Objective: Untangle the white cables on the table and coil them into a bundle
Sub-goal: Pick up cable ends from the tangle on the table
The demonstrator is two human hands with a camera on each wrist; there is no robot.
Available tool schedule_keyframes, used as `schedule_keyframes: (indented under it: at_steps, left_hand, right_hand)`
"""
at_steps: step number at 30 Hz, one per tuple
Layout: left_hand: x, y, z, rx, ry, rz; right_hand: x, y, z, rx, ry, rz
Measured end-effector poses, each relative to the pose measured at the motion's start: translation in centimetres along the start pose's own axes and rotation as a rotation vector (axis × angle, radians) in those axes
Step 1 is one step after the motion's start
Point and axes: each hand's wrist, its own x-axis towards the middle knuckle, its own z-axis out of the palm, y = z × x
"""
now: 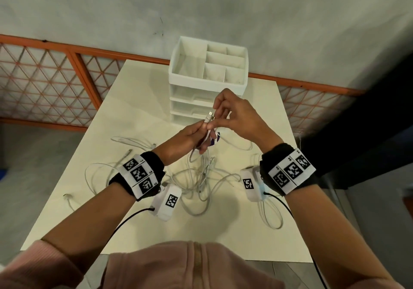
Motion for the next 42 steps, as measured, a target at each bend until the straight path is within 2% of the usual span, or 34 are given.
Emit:
schedule_keyframes:
  at_steps: [2, 3, 6, 9, 11, 14, 16, 18, 19, 22, 25, 28, 32, 34, 36, 38, 40, 42]
  left_hand:
    - [-0.1, 0.2, 0.1, -0.136, 0.016, -0.01]
    - [-0.1, 0.4, 0.1, -0.192, 0.037, -0.017]
    - [-0.1, 1.4, 0.2, -0.271, 0.091, 0.011]
    - [0.4, 2.9, 0.1, -0.335, 0.104, 0.055]
    - [0.4, 3.6, -0.4, -0.284, 0.136, 0.08]
    - [-0.2, 4.2, -2.1, -0.105, 0.251, 0.109]
    - [-0.7, 3.7, -3.7, 0.148, 0.342, 0.128]
    - [-1.1, 2.4, -5.2, 0.393, 0.378, 0.08]
    - [-1.3, 1.8, -5.6, 0.446, 0.35, 0.022]
    - [-1.6, 0.5, -4.6, 0.442, 0.155, -0.11]
    - [-0.8, -0.4, -2.8, 0.543, 0.071, -0.072]
    - [-0.1, -0.8, -2.6, 0.66, 0.204, 0.023]
    - [-0.4, -0.7, -5.8, 0.668, 0.579, 0.085]
    - [-0.9, -0.9, -7.9, 0.727, 0.723, 0.082]
    - [-1.2, -1.7, -9.1, 0.764, 0.774, 0.026]
    - [-1.4, -2.7, -9.3, 0.765, 0.788, -0.089]
    - [-1.3, -3.9, -9.2, 0.726, 0.752, -0.238]
    - [-1.3, -4.2, -8.5, 0.63, 0.704, -0.299]
  right_hand:
    - [0.1, 0.4, 0.3, 0.068, -0.011, 0.016]
    - [0.1, 0.8, 0.6, 0.11, -0.062, 0.04]
    - [-0.1, 1.8, 2.4, 0.193, -0.319, 0.126]
    - [0.1, 2.5, 4.8, 0.101, -0.558, 0.179]
    - [0.0, 3.5, 5.8, 0.011, -0.645, 0.187]
    - [-0.8, 5.2, 5.1, -0.119, -0.573, 0.2]
    - [-1.3, 6.5, 3.4, -0.154, -0.475, 0.274]
    - [-1.8, 7.3, 1.2, -0.148, -0.391, 0.29]
    - [-1.9, 7.2, 0.1, -0.114, -0.362, 0.282]
    - [-1.9, 5.6, -1.5, 0.002, -0.346, 0.224]
    - [-1.2, 3.2, -1.3, 0.002, -0.364, 0.096]
    - [-0.4, 2.3, -1.5, 0.008, -0.347, 0.075]
    - [-1.3, 6.0, -3.5, -0.157, -0.345, 0.215]
    - [-2.3, 8.6, -4.5, -0.169, -0.318, 0.298]
    - [-2.9, 10.2, -5.1, -0.184, -0.293, 0.345]
    - [-3.0, 10.5, -5.3, -0.176, -0.268, 0.353]
    - [-2.9, 9.6, -5.4, -0.127, -0.226, 0.328]
    - [-2.6, 8.0, -5.4, -0.063, -0.193, 0.297]
